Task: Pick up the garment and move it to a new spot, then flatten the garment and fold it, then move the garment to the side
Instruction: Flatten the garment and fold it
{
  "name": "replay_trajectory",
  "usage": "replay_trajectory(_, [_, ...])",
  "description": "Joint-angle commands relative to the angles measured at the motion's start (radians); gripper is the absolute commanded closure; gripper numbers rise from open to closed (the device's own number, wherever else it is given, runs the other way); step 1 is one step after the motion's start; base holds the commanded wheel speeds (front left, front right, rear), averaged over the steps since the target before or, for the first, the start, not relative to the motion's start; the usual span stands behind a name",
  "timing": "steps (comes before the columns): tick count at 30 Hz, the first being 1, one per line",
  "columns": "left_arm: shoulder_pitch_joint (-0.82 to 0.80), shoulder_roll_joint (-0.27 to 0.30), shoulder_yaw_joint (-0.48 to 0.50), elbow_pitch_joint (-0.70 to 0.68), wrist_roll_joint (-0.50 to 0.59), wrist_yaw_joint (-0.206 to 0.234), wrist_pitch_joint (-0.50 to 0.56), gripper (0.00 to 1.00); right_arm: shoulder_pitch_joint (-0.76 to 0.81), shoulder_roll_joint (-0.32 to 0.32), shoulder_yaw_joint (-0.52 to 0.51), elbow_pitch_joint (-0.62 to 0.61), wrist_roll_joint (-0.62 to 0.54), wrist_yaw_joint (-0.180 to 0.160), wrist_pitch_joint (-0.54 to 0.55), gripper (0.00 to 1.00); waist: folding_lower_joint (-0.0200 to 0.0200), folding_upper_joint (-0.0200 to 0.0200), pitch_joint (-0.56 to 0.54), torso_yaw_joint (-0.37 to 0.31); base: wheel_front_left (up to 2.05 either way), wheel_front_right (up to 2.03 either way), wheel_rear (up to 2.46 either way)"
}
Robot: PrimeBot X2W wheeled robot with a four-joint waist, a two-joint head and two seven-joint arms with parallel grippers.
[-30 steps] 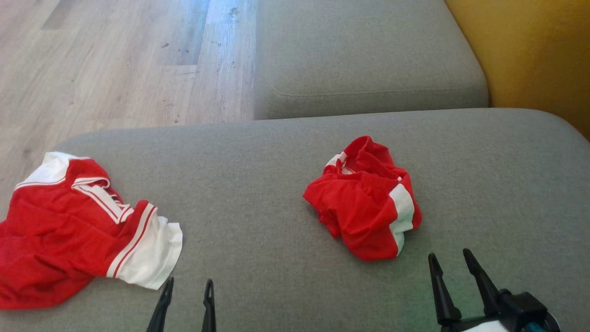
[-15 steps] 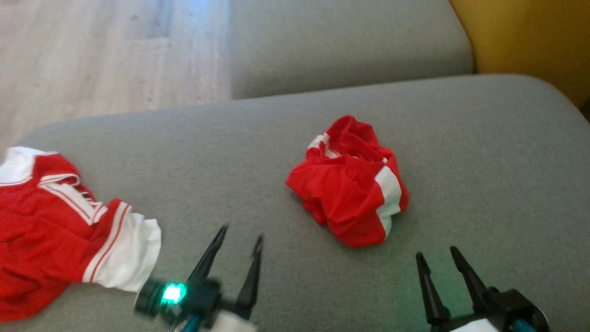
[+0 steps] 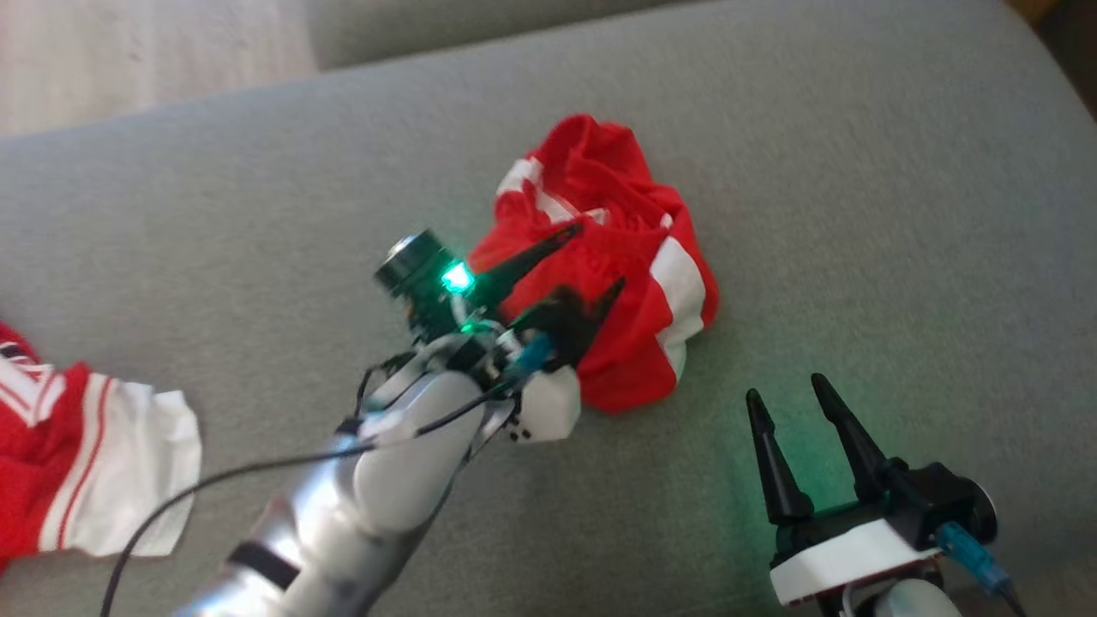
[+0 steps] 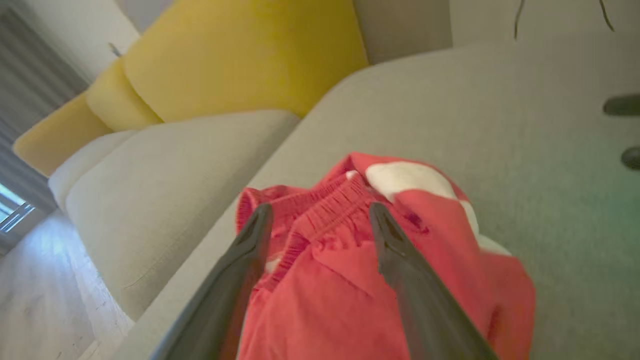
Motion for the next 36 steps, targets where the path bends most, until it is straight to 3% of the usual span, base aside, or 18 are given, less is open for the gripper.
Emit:
replay_trajectory(1, [-0.060, 0.003, 0.009, -0.012, 0.014, -0.001, 0.017, 0.00, -0.033, -0.009, 0.028, -0.033, -0.001, -0.001, -0.009, 0.00, -0.0004, 0.0000, 0.043, -0.032, 0.00, 0.00, 0.00])
replay_trajectory(11, [-0.278, 0.003, -0.176, 0.109, -0.037, -0.008, 0.119, 0.00, -0.066, -0.005, 0.028, -0.039, 0.005, -0.001, -0.009, 0.00, -0.0004, 0.0000, 0.127, -0.070, 0.00, 0.00, 0.00])
replay_trajectory(23, [-0.379, 0.003, -0.332, 0.159, -0.192, -0.006, 0.230, 0.00, -0.087, -0.003, 0.035, -0.030, 0.020, -0.001, -0.009, 0.00, -0.0004, 0.0000, 0.163, -0.111, 0.00, 0.00, 0.00])
replay_trajectory(24, [-0.381, 0.003, -0.341, 0.162, -0.207, -0.006, 0.244, 0.46, -0.088, -0.003, 0.036, -0.031, 0.024, -0.001, -0.009, 0.00, -0.0004, 0.0000, 0.162, -0.114, 0.00, 0.00, 0.00])
replay_trajectory(25, [-0.382, 0.003, -0.346, 0.163, -0.223, -0.006, 0.252, 1.00, -0.088, -0.003, 0.035, -0.032, 0.027, -0.001, -0.009, 0.00, -0.0004, 0.0000, 0.161, -0.116, 0.00, 0.00, 0.00])
replay_trajectory(29, [-0.391, 0.003, -0.337, 0.150, -0.278, 0.017, 0.209, 1.00, -0.090, -0.003, 0.038, -0.030, 0.037, -0.001, -0.009, 0.00, -0.0004, 0.0000, 0.143, -0.122, 0.00, 0.00, 0.00])
replay_trajectory(36, [-0.449, 0.003, -0.268, 0.124, -0.376, 0.115, 0.032, 1.00, -0.071, -0.003, 0.051, -0.011, 0.044, -0.001, -0.009, 0.00, -0.0004, 0.0000, 0.048, -0.127, 0.00, 0.00, 0.00])
